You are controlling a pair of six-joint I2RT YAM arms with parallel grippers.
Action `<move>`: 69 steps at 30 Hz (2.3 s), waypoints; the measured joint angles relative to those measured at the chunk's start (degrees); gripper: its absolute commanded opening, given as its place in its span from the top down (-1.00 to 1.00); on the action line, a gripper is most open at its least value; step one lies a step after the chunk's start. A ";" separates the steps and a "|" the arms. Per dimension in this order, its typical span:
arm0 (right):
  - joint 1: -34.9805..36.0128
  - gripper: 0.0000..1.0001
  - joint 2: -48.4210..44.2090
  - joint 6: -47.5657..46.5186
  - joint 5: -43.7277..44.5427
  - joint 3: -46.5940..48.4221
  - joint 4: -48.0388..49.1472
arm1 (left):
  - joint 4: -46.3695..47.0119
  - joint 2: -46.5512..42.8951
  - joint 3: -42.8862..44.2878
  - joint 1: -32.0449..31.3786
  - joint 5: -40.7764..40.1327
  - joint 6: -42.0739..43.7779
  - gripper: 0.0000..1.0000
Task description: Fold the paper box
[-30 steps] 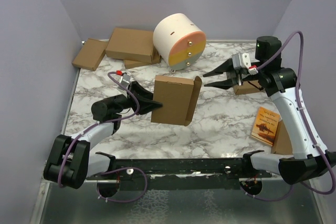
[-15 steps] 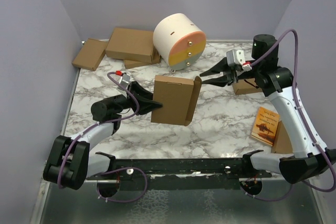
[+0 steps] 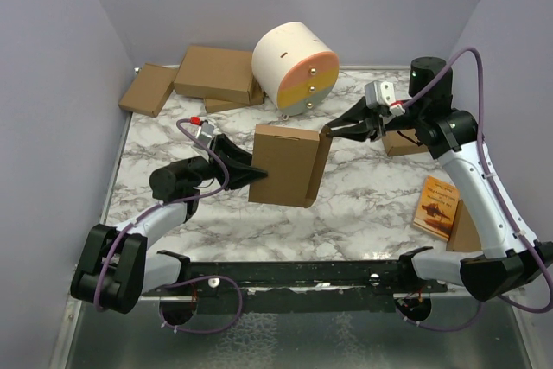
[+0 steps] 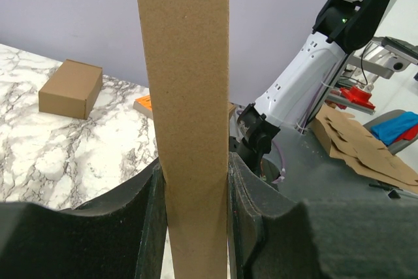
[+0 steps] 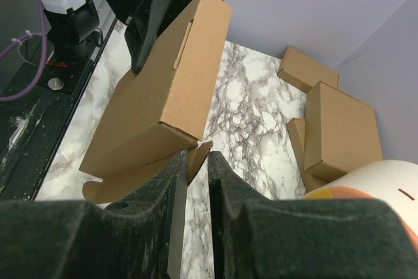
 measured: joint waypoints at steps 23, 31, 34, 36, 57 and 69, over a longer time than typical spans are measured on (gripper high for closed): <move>0.00 0.93 -0.92 -0.02 2.36 -0.26 -0.90 | 0.00 0.00 0.00 0.00 0.00 -0.02 1.00; 0.00 0.98 -0.92 -3.23 2.80 -0.26 -2.62 | 0.00 0.13 0.35 -0.04 -0.26 -0.31 1.00; 0.13 0.98 -1.03 -6.14 3.37 -0.22 -3.89 | 0.00 0.87 0.87 -0.04 -0.22 -1.03 1.00; 0.35 0.98 -1.03 -8.04 4.15 -0.20 -4.48 | 0.00 1.31 1.01 -0.04 -0.22 -1.64 1.00; 9.35 0.98 -1.09 -15.69 23.80 2.49 -6.23 | -0.02 4.13 1.73 0.74 -1.77 -5.42 1.00; 10.62 0.98 -2.43 -12.94 27.91 1.42 -4.39 | -0.02 4.68 1.73 0.66 -2.49 -5.81 1.00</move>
